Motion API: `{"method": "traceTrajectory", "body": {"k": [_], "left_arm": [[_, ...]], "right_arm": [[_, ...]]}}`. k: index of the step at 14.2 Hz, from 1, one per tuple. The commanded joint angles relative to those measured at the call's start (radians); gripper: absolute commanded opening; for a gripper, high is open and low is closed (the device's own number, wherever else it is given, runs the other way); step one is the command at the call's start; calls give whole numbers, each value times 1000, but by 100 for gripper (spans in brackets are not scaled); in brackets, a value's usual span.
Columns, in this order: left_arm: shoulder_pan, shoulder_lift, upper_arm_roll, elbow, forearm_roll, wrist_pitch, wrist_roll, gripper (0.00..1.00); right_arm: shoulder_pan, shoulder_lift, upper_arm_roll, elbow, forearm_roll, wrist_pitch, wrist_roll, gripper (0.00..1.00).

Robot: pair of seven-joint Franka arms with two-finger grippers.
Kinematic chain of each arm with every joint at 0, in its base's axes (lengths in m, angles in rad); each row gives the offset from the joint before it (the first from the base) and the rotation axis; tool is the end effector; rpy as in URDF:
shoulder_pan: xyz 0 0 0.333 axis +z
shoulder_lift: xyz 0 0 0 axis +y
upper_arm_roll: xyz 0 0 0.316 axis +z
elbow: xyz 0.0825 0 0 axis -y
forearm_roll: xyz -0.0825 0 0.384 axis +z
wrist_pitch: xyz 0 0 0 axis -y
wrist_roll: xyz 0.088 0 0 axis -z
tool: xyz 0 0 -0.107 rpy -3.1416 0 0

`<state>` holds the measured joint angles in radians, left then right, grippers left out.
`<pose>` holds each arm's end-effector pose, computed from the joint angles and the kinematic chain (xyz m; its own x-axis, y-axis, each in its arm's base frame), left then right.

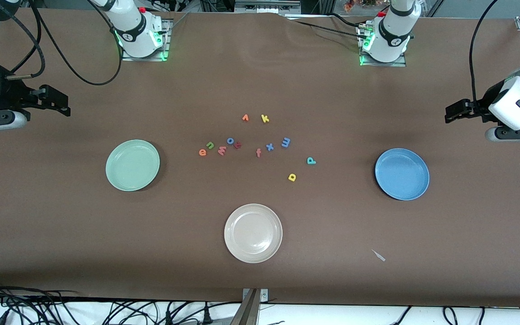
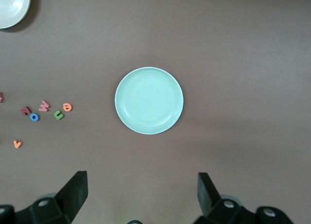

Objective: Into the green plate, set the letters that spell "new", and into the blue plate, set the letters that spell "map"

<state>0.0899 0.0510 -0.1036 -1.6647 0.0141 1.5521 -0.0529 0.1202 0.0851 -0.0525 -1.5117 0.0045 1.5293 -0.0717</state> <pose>0.5597 -0.0049 0.5508 0.9860 0.0389 -0.1619 0.0366 -0.9992 -0.0173 0.5742 0.0407 0.6007 0.9880 0.1389 -0.0672 0.1389 -0.9903 -0.0049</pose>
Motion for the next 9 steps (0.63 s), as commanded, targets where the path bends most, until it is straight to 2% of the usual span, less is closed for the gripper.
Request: {"method": "traceTrajectory", "body": {"k": [1,3,5,6,9], "left_arm": [[-6,12,1,10,9,-6,8,100],[-13,33,1,13,9,-1,5,100],[-15,142,1,72,23,-1,4,100],[-18,200,-1,104,20,-13,5,100],[-68,269,1,118,24,-4,-1,100]], "right_arm": [[1,-11,5,-19,-12,8,3,100],[1,-11,5,-25,-6,12,6,100],[2,-11,16,-45,0,25,36,100],[2,-11,43,-57,0,41,77,100],[2,-8,97,-123,0,125,176,100]]}}
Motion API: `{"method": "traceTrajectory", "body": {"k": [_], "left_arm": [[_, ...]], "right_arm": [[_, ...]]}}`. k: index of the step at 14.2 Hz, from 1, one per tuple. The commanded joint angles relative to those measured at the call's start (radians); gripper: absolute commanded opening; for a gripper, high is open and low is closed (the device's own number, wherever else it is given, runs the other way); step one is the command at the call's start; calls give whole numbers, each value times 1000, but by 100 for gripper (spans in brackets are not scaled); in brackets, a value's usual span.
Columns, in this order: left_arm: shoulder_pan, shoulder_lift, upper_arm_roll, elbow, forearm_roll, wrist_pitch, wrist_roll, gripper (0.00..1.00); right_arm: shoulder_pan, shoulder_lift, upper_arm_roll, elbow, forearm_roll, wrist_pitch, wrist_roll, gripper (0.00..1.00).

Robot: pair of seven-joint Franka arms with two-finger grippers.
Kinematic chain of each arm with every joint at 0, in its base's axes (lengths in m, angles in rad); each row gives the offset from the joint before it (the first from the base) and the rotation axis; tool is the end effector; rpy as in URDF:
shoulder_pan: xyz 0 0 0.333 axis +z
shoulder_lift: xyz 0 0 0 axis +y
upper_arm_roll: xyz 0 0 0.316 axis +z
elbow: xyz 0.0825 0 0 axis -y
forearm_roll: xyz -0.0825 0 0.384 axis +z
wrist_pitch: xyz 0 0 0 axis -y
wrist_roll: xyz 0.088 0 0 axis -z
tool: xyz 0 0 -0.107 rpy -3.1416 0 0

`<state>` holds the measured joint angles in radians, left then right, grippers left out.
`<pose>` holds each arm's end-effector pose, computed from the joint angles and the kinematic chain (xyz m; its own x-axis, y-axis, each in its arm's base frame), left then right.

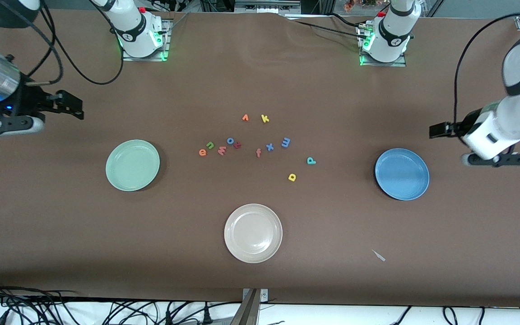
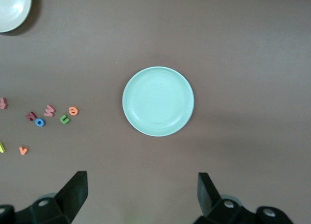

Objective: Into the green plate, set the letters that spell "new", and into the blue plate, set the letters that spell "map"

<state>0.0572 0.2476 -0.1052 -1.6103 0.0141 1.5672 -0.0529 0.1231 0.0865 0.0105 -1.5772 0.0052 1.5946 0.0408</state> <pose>0.6022 -0.0222 0.4625 0.9584 0.0027 -0.2855 0.0019 -1.0000 -0.0029 0.5747 0.0775 0.5744 0.9933 0.0922 -0.0692 0.0922 -0.9957 -0.0033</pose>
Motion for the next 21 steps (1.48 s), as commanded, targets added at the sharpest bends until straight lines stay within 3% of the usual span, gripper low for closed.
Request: {"method": "traceTrajectory", "body": {"k": [1,8,12,15,18,21], "left_arm": [[-66,90,2,64,23,-16,-25,100],[-224,217,-22,3,-39,209,-724,100],[-272,220,-42,-152,-86,491,-1011,100],[-332,228,-65,-276,-69,764,-1354,100],[-391,274,-60,-295,-59,852,-1586,100],[-419,338,-65,-293,82,901,-1775,100]], "right_arm": [[0,-10,52,-88,1,97,117,100],[0,4,193,-305,-1,381,431,100],[0,47,242,-375,-1,516,525,100],[51,82,252,-438,-13,643,647,100],[87,127,252,-541,-51,842,677,100],[122,171,250,-558,-105,903,780,100]]}}
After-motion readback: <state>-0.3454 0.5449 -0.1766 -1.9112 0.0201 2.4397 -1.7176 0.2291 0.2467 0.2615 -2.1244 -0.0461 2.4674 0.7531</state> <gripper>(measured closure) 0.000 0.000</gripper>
